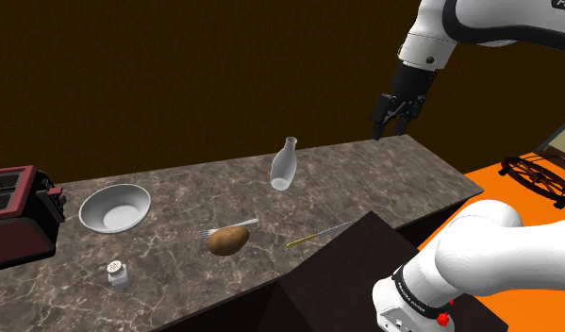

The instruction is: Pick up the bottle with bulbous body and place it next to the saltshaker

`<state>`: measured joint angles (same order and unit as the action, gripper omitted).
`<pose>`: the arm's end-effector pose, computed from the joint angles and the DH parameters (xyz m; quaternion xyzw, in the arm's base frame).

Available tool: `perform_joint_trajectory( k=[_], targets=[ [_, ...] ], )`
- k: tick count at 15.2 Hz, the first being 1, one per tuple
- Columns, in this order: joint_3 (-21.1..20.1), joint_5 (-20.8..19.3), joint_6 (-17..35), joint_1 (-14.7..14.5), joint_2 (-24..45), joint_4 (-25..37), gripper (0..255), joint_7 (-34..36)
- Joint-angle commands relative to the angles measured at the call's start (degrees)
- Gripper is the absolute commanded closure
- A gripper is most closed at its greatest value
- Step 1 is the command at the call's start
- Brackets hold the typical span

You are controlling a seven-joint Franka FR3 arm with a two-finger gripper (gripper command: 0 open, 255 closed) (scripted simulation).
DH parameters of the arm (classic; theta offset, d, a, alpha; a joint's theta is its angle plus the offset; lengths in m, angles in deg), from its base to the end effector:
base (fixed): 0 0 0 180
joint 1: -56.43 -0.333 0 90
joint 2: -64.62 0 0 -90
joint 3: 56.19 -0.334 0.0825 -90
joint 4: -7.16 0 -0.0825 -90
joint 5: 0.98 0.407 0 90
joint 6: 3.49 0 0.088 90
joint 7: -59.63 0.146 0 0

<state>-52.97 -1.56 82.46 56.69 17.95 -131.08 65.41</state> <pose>0.2955 -0.0227 0.5391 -0.9961 0.0709 0.0498 0.0139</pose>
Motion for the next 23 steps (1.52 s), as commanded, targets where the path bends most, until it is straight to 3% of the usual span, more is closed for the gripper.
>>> perform_joint_trajectory(
  k=[1,12,23],
  targets=[
    [0.0,0.0,0.0,0.0,0.0,0.0,0,0.0],
    [2.27,-0.32,16.66,-0.43,23.48,5.7,0,-2.52],
    [3.67,1.67,25.7,-0.47,48.74,20.7,0,-5.57]
  ],
)
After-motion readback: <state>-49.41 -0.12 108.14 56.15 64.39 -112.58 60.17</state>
